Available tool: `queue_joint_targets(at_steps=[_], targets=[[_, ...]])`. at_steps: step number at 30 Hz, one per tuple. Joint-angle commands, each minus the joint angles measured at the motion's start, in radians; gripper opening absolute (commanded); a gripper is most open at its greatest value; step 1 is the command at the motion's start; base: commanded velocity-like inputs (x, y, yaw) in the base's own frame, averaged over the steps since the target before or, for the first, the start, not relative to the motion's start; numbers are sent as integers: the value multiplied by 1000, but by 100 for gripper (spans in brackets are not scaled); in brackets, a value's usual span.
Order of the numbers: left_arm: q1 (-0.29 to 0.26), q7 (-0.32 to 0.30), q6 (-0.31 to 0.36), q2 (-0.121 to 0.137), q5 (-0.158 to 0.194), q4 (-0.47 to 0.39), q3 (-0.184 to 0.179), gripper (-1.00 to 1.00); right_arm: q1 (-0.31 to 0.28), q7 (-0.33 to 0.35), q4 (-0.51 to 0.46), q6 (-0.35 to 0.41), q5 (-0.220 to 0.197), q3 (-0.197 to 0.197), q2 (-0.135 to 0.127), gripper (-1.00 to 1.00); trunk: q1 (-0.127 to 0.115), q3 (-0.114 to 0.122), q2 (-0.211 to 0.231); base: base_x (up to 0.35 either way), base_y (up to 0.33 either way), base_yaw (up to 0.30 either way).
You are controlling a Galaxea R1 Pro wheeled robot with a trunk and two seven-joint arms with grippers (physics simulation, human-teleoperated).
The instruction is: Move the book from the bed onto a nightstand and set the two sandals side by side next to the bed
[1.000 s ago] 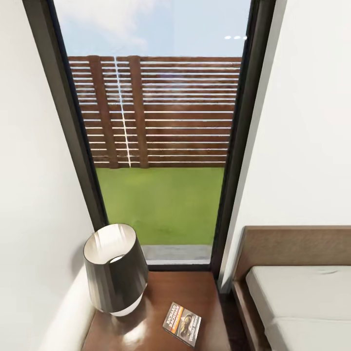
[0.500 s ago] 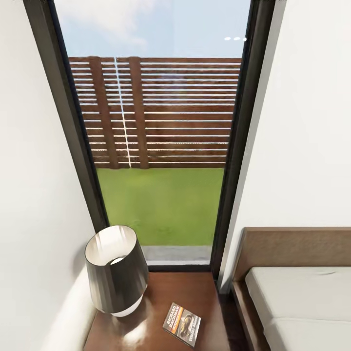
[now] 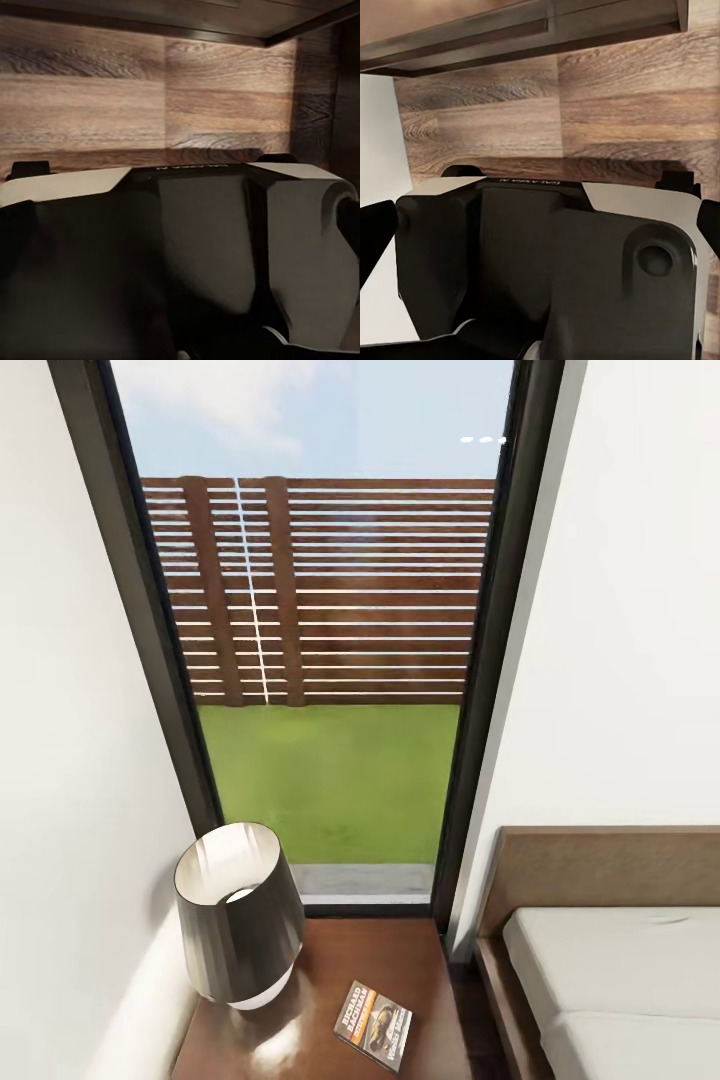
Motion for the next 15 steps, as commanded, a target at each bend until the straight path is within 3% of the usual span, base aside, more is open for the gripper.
queue_joint_targets(at_steps=[1,15], targets=[[-1,-3,-2,0,-3,1,7,100,-1,5,2,5,-11,6,0,100,0,-1,-1,0,0,0],[-1,3,-2,0,-4,1,6,100,-1,5,2,5,-10,6,2,100,0,-1,-1,0,0,0]])
